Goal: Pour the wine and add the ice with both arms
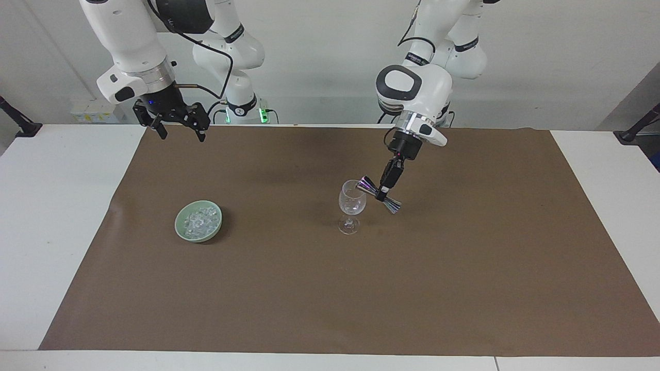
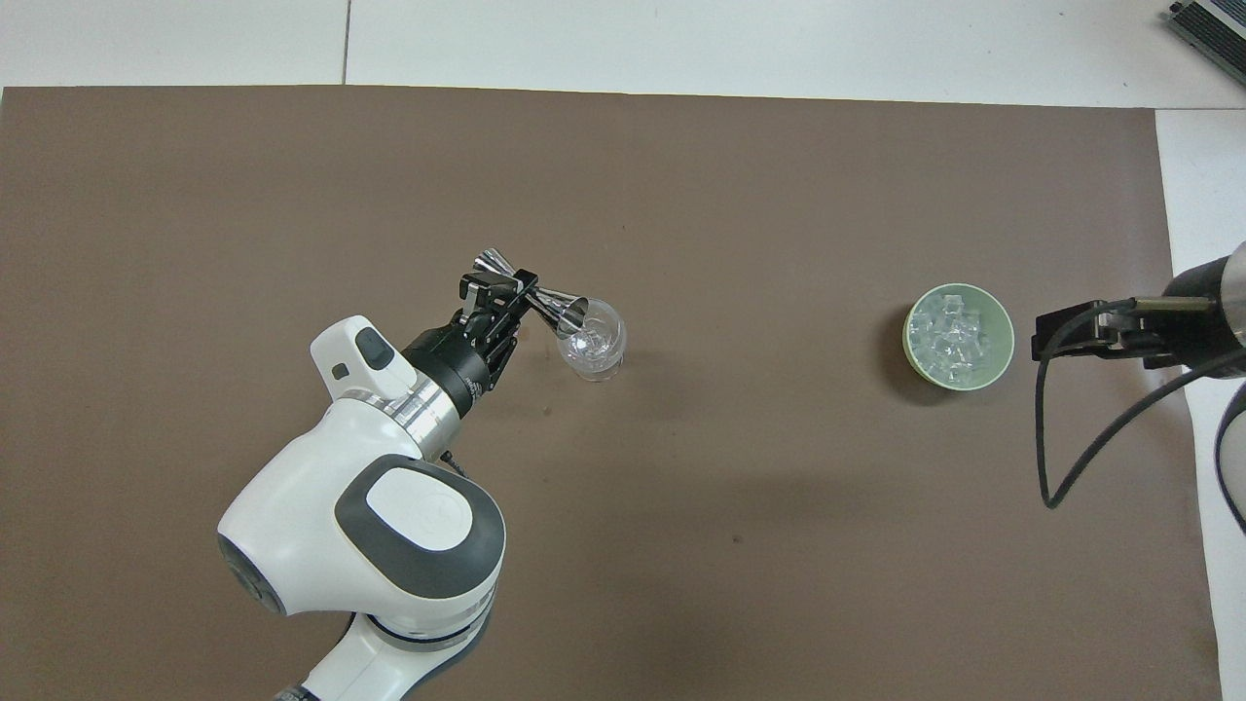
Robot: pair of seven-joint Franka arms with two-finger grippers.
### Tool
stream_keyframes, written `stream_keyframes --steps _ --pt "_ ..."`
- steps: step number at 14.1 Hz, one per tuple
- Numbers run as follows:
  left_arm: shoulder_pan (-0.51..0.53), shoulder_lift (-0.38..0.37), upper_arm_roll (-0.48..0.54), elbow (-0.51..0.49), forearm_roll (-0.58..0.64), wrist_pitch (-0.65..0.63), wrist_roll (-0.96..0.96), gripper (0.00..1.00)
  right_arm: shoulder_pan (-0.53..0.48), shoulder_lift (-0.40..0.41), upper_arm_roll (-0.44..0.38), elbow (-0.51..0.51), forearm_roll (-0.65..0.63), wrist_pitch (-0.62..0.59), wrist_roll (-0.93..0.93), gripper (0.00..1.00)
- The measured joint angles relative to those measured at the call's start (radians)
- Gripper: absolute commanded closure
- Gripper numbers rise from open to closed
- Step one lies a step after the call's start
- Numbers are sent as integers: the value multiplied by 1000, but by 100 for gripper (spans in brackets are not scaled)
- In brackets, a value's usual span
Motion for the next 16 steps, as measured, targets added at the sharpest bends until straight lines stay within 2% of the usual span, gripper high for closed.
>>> stream_keyframes --steps 8,16 --pt "0 7 0 22 0 20 110 100 0 0 0 -2 0 2 0 0" --pt "-17 13 -1 29 27 39 143 100 0 0 0 -2 0 2 0 0"
